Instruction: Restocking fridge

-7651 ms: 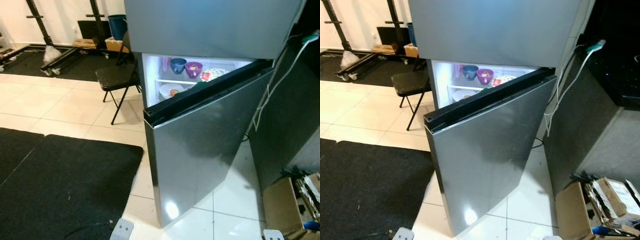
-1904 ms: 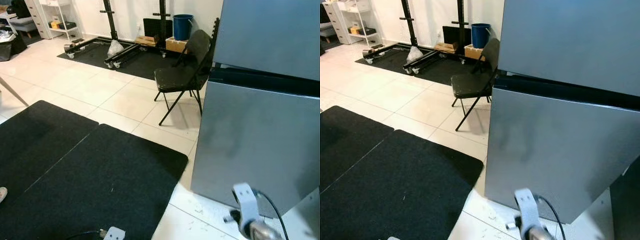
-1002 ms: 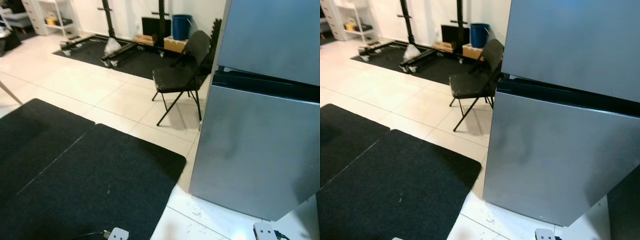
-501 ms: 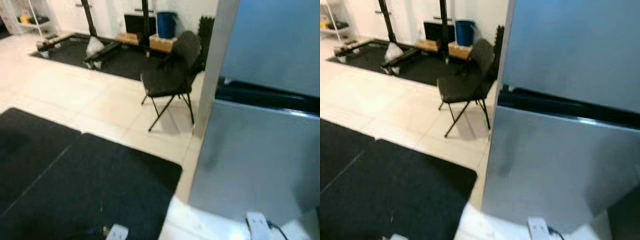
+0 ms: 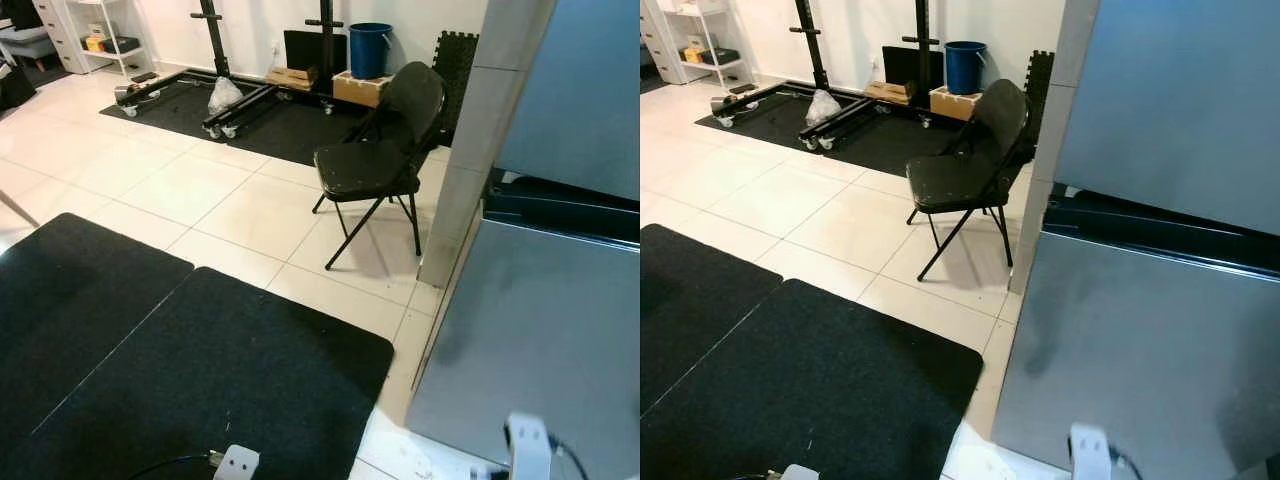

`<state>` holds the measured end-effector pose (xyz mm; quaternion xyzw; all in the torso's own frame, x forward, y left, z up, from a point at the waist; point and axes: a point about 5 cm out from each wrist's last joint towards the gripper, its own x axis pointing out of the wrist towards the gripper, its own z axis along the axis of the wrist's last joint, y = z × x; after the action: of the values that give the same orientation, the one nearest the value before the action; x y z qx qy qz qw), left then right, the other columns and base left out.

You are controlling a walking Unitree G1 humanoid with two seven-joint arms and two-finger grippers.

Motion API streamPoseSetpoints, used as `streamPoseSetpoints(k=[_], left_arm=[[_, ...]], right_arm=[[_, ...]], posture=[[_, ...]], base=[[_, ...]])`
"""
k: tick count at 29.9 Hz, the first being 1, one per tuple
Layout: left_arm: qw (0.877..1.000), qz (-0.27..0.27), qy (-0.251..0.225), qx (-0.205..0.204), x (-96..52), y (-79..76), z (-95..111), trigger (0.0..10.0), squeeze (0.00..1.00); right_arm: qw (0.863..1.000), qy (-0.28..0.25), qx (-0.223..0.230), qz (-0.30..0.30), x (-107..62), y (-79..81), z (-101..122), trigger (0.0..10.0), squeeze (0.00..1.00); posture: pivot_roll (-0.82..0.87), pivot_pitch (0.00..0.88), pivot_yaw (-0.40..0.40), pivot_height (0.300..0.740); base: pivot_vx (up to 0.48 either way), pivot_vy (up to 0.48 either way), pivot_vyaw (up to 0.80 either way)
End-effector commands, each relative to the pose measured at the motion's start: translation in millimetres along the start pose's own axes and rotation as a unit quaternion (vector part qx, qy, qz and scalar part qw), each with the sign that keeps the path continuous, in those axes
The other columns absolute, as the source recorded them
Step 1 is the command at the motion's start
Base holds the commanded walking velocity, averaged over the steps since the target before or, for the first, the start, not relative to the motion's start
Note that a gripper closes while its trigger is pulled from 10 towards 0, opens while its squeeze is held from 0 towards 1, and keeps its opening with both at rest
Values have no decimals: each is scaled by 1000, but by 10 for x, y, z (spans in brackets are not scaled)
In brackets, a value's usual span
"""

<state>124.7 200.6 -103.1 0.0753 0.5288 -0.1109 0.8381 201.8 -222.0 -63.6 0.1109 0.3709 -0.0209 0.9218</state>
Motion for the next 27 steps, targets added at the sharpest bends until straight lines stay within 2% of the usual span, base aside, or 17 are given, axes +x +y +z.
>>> streamPoseSetpoints(k=[1, 2, 4, 5, 7, 8, 12, 15, 18, 19, 20, 24, 26, 27], left_arm=[[1000, -3, 11, 1, -10, 0, -57, 10000, 0], [1000, -3, 11, 1, -10, 0, -57, 10000, 0], [1000, -4, 11, 1, -11, 1, -57, 10000, 0], [1000, -4, 11, 1, -11, 1, -57, 10000, 0], [1000, -4, 11, 1, -12, 2, -62, 10000, 0], [1000, -4, 11, 1, -12, 2, -62, 10000, 0], [1000, -5, 12, 4, -21, 8, -91, 10000, 0], [1000, -5, 13, 5, -24, 10, -101, 10000, 0], [1000, -2, 21, 3, -54, 32, -197, 10000, 0], [1000, -2, 21, 3, -54, 32, -197, 10000, 0], [1000, -2, 25, 2, -66, 37, -238, 10000, 0], [1000, -2, 27, 2, -74, 40, -265, 10000, 0], [999, -2, 34, 1, -102, 45, -351, 10000, 0], [999, -2, 34, 1, -102, 45, -351, 10000, 0]], right_arm=[[999, -33, 9, 14, 23, 10, 147, 10000, 0], [999, -33, 9, 14, 23, 10, 147, 10000, 0], [997, -73, 1, 32, 75, 67, 401, 10000, 0], [997, -73, 1, 32, 75, 67, 401, 10000, 0], [994, -105, -13, 40, 107, 117, 613, 10000, 0], [994, -105, -13, 40, 107, 117, 613, 10000, 0], [976, -200, -80, 40, 154, 322, 1328, 10000, 0], [972, -215, -89, 40, 150, 364, 1448, 10000, 0], [953, -276, -118, 35, 93, 480, 1893, 10000, 0], [953, -276, -118, 35, 93, 480, 1893, 10000, 0], [947, -293, -127, 30, 64, 511, 2045, 10000, 0], [944, -302, -132, 26, 45, 528, 2132, 10000, 0], [932, -328, -152, 7, -21, 587, 2399, 10000, 0], [932, -328, -152, 7, -21, 587, 2399, 10000, 0]], posture=[[-6, 0, 0, 740], [-6, 0, 0, 740], [-6, 0, 2, 740], [-6, 0, 2, 740], [-3, 0, 0, 740], [-3, 0, 0, 740], [8, 0, -3, 740], [10, 0, -3, 740], [27, 0, -10, 740], [27, 0, -10, 740], [31, 0, -12, 740], [32, 0, -12, 740], [41, 0, -15, 740], [41, 0, -15, 740]], base=[[0, 0, 0], [0, 0, 0], [0, 0, 0], [0, 0, 0], [0, 0, 0], [0, 0, 0], [0, 0, 0], [0, 0, 0], [0, 0, 0], [0, 0, 0], [0, 0, 0], [0, 0, 0], [0, 0, 0], [0, 0, 0]])
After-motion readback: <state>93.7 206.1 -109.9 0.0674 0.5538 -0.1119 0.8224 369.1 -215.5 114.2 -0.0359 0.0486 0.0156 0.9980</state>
